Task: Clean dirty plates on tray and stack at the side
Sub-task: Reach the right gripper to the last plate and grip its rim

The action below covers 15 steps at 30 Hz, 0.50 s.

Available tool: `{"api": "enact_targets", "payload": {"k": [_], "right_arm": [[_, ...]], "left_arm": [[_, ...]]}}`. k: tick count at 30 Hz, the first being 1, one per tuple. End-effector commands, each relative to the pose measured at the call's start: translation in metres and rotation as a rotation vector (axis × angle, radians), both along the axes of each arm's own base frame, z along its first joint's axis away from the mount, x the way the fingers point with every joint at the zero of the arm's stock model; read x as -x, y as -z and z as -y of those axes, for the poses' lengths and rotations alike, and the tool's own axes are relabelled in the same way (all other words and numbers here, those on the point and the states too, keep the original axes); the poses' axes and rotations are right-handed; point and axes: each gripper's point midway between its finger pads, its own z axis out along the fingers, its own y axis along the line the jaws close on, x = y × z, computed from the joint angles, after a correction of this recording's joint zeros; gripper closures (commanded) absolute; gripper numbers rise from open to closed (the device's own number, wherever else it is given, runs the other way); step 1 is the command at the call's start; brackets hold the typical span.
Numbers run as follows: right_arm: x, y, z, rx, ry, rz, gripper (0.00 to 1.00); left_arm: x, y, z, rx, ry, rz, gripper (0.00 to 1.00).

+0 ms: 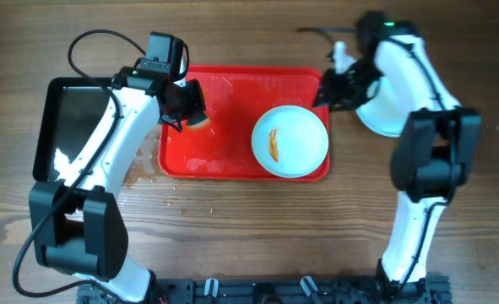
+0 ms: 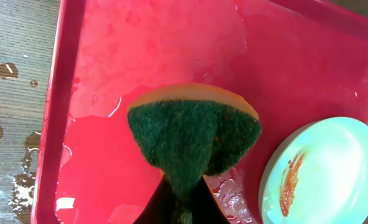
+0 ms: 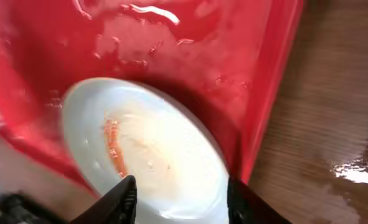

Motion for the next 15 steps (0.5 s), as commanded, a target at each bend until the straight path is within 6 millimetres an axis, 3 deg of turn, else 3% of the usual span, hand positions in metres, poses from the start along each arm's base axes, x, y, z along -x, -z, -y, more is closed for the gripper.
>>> {"api": "enact_targets", "payload": {"k": [1,4,9,15], "right_arm": [[0.003,0.018,0.014,0.348,-0.019,0.059,0.54],[0.022,0.04,-0.012,0.339,-0.157,0.055,0.6],[0.023,0.043,-0.021,0.342,-0.207,0.076,0.64],[-0.002,0.014,-0.072,0.075,-0.189,0.166,0.58]], "left_arm": [[-0.002,-0.006,0.004,0.019,0.003,0.014,0.96],[-0.001,-0.006,0.004,0.019,0.004,0.011,0.96],[-0.002,-0.006,0.004,0.019,0.004,0.014,0.96],[-0.002,-0.006,0.004,0.019,0.004,0.013,0.96]]}}
